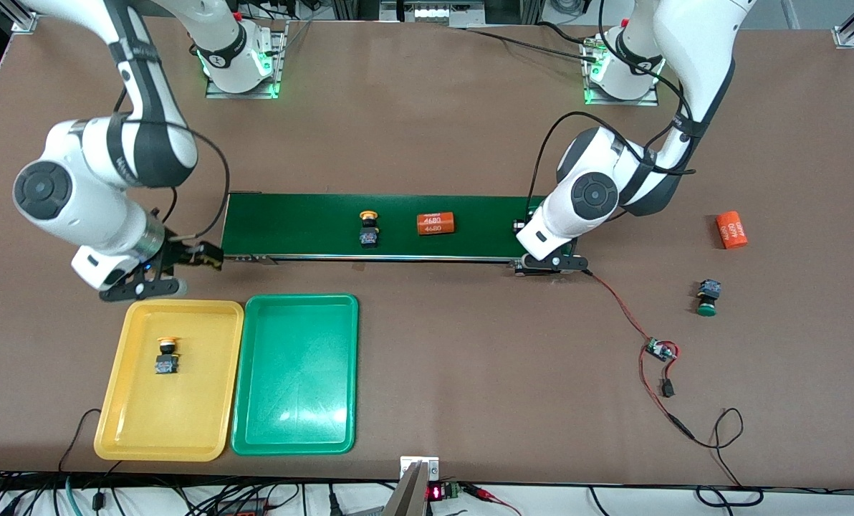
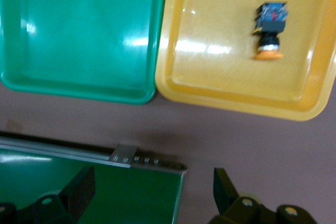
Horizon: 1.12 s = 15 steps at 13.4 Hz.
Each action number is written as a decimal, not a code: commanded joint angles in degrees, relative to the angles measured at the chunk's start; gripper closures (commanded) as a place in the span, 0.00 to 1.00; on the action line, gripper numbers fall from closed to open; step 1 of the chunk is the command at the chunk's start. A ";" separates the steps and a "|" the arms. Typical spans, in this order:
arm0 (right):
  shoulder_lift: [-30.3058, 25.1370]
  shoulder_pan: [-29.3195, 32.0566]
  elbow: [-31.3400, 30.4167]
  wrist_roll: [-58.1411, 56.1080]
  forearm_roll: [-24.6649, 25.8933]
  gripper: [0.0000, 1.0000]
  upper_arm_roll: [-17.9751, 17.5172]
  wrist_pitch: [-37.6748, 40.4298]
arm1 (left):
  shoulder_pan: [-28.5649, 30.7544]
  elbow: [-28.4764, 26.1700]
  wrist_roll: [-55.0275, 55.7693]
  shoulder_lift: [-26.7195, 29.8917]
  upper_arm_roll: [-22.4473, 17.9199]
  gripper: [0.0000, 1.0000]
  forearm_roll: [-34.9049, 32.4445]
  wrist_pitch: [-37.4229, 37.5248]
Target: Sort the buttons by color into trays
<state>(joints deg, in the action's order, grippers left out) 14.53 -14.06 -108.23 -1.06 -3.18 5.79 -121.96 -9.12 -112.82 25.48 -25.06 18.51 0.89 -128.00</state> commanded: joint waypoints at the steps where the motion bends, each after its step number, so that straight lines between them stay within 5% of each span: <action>1: -7.65 0.08 -9.79 1.40 -0.16 0.00 -1.65 -3.37 | 2.77 -0.56 -0.25 5.62 0.30 0.00 1.22 1.95; 6: -8.02 0.08 -12.80 11.15 -0.08 0.00 -7.01 -3.99 | 20.42 -0.47 -5.24 7.40 0.13 0.00 0.08 4.77; 9: -6.01 -0.53 -12.28 16.77 0.89 0.00 -10.79 -4.87 | 28.86 0.49 -12.01 4.42 0.04 0.00 -9.11 3.46; 15: -2.93 -4.83 -11.57 26.80 2.29 0.00 -12.65 -9.43 | 37.67 0.50 -22.73 -2.52 -0.05 0.00 -18.28 -3.04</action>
<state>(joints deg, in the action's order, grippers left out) 10.80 -17.64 -120.09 22.58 -2.41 -6.79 -130.15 26.12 -112.75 6.83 -24.99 17.50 -14.38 -129.55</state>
